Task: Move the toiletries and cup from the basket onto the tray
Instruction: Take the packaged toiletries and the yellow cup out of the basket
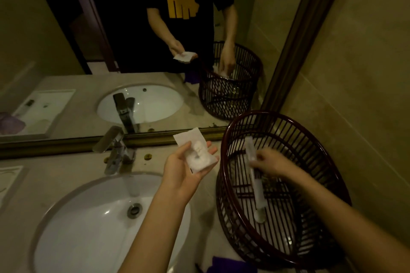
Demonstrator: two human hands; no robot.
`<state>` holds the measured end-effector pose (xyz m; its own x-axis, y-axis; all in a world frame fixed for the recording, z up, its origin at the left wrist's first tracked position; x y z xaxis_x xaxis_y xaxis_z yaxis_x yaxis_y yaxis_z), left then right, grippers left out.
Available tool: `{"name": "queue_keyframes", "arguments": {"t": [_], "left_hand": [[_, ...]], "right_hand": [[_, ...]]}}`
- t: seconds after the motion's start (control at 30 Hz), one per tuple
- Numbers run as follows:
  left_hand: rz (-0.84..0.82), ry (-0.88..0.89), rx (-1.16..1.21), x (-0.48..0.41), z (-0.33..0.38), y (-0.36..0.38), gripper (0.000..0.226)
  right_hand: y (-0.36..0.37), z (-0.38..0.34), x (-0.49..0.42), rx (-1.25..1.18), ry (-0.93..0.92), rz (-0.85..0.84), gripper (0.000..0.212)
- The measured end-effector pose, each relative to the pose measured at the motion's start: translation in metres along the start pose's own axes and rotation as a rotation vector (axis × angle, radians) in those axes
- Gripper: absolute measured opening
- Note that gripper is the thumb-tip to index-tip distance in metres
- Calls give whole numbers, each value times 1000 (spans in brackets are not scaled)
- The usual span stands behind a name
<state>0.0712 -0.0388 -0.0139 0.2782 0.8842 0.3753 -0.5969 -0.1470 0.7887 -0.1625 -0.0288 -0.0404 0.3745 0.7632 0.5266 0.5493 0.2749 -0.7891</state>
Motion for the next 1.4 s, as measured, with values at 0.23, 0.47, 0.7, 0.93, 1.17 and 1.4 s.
{"name": "queue_keyframes", "arguments": {"t": [0.23,0.47,0.7,0.93,1.17,1.4], "left_hand": [[-182,-28,-73,-1,-19,36,67],[-233,-32,-136,6,-20,53,57],[-137,9,-162,2,-11,33,32],[-158,-65,-131,-1,-16,9,39],[-168,-62,-140,14,-12,9,31],[-99,-49,-124,15,-12,4,29]], "right_hand": [[-74,-91,87,-454,-353,17,17],[-69,-115,88,-499,-412,-10,12],[-100,-49,64,-454,-247,211,16],[48,14,-7,89,68,-205,22],[151,25,-30,543,31,-207,46],[151,28,-38,495,58,-158,39]]}}
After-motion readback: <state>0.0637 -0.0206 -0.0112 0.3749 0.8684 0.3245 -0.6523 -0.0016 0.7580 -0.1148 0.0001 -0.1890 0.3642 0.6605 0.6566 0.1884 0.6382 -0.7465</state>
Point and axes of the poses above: each hand's wrist, its own x-axis away from the middle knuckle, its own y-axis out of the palm, z = x × y, the point moved 7 cm from there along -x, towards the middle knuckle, and after that the axes turned 12 degrees about y, right-handed, at the moved point
